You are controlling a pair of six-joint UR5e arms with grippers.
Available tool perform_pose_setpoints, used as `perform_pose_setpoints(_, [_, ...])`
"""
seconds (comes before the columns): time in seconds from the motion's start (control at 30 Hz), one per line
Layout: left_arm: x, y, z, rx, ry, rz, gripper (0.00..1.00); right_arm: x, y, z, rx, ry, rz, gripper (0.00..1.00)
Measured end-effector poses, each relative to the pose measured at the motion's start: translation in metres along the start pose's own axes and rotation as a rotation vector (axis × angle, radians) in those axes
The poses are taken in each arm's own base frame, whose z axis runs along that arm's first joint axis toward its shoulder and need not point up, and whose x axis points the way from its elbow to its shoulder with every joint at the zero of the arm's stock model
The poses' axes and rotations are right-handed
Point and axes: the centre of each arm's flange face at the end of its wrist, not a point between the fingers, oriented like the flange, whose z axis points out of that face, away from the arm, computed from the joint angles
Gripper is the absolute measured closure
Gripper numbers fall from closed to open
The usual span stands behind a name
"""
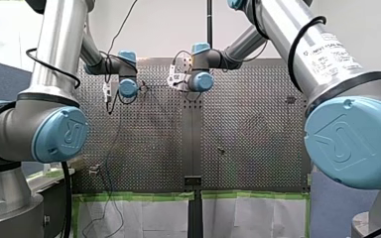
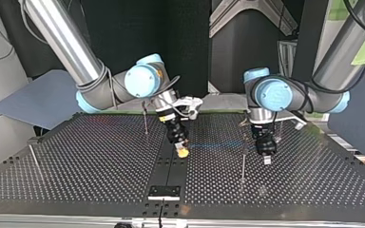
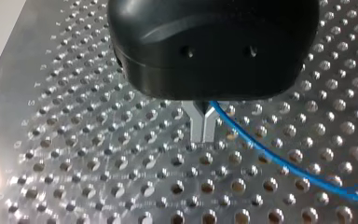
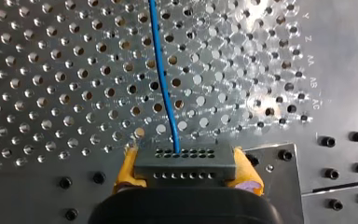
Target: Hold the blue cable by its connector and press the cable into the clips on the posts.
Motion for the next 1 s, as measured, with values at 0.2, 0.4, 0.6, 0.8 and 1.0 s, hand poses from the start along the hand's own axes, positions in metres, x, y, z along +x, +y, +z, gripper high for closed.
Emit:
perform_pose_setpoints(0.2, [0.0,0.008,0.006,0.001,-0.005,0.0,1.0,0.0,0.005,0.001,-0.005,0.001,0.0,1.0])
perform_pose_setpoints(0.4, [0.0,0.009,0.007,0.01,-0.007,0.0,0.88,-0.001,0.006,0.001,0.002,-0.002,0.0,1.0])
perform_pose_setpoints(0.6, [-0.001,0.01,0.009,0.018,-0.015,-0.012,0.79,-0.001,0.006,0.001,0.003,-0.003,0.001,1.0])
perform_pose_setpoints(0.8, [-0.003,0.008,0.011,0.045,-0.032,-0.06,0.44,-0.001,0.007,0.001,0.002,-0.005,0.0,1.0])
perform_pose_setpoints(1.0, [0.001,0.008,0.006,0.036,0.009,-0.072,0.0,-0.001,0.008,0.001,0.001,-0.006,0.002,1.0])
